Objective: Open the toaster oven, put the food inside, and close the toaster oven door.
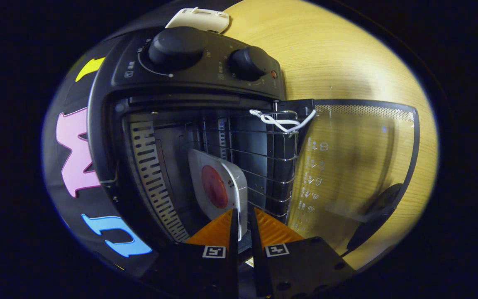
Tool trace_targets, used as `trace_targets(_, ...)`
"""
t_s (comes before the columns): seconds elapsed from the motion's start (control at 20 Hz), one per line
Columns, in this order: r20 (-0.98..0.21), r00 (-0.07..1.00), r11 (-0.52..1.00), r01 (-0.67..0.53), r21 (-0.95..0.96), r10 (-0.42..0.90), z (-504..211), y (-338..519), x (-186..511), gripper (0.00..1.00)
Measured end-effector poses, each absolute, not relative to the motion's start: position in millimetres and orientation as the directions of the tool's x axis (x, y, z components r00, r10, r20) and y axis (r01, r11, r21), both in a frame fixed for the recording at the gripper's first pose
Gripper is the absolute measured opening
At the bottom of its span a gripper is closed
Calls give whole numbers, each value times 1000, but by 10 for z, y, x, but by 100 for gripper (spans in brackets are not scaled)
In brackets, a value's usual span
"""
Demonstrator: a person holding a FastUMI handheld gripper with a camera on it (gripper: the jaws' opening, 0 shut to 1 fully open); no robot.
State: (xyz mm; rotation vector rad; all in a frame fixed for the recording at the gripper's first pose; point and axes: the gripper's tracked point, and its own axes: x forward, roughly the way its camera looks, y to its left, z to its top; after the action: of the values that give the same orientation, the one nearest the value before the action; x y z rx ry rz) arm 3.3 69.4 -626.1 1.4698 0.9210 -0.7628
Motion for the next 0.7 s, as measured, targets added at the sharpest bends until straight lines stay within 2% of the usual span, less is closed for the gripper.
trace_targets(0.2,-847,508,155,834,530,157,-5871,583,-130,20)
trace_targets(0.3,-831,529,320,767,556,175,-5644,525,-246,19)
trace_targets(0.45,-823,539,610,595,523,179,-5308,419,-504,20)
trace_targets(0.5,-821,546,699,520,490,169,-5247,404,-585,29)
trace_targets(0.65,-833,537,872,337,356,133,-5266,357,-845,33)
trace_targets(0.7,-845,517,896,302,326,133,-5348,374,-950,53)
